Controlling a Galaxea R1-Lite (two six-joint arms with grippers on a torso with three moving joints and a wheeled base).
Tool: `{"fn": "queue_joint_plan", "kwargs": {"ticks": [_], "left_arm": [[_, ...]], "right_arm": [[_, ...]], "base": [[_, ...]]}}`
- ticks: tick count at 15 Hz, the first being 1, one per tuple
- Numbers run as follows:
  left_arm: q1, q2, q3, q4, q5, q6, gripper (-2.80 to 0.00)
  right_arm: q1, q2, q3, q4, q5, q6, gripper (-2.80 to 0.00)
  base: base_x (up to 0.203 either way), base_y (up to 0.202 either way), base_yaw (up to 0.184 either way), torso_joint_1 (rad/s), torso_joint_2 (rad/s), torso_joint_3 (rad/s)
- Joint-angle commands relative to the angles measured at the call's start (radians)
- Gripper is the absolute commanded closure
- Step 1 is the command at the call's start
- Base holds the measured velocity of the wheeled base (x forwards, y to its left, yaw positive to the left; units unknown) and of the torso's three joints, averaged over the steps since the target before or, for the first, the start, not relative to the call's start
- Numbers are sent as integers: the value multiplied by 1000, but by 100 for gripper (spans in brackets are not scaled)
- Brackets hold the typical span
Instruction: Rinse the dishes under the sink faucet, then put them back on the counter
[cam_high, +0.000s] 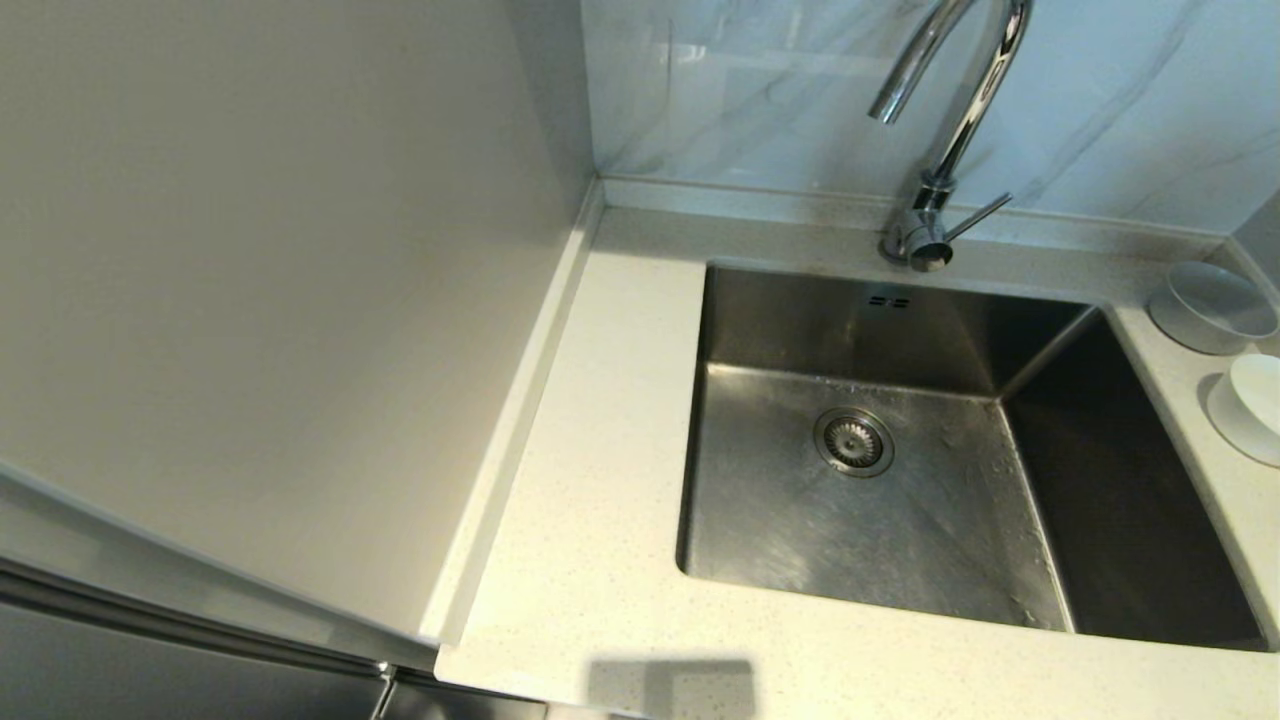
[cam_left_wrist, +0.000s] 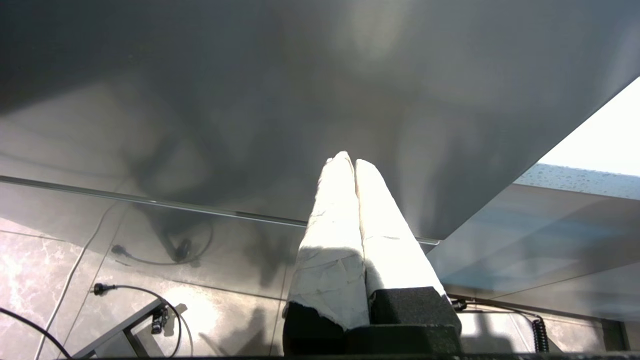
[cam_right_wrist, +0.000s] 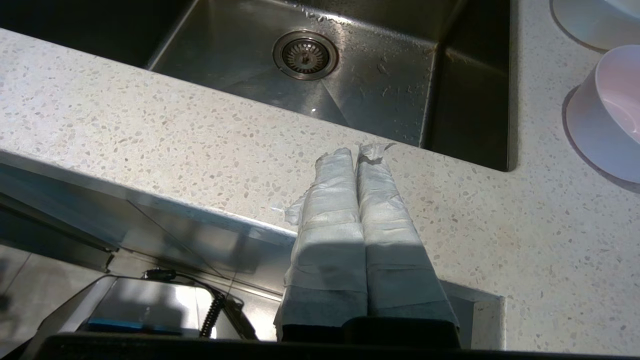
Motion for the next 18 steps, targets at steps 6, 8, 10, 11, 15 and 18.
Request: {"fn": "queue_joint_plan", "kwargs": {"ticks": [6,8,10,11,15,18], "left_arm": [[0,-3,0,0,0,-1,0],[0,-3,0,0,0,-1,0],[0,-3,0,0,0,-1,0],[0,-3,0,0,0,-1,0],[0,-3,0,0,0,-1,0],[0,-3,0,0,-1,-1,0]], "right_arm": [[0,-6,1,3,0,8,0],[0,-6,1,3,-2,10,0],[0,-6,1,3,-3,42,0],[0,-6,1,3,-1,56,0],[0,-6,1,3,-3,62,0],[0,-6,1,3,-3,62,0]], "base": [[0,0,0,0,0,0],[0,0,0,0,0,0],[0,0,0,0,0,0],[0,0,0,0,0,0],[0,0,0,0,0,0],[0,0,0,0,0,0]]}}
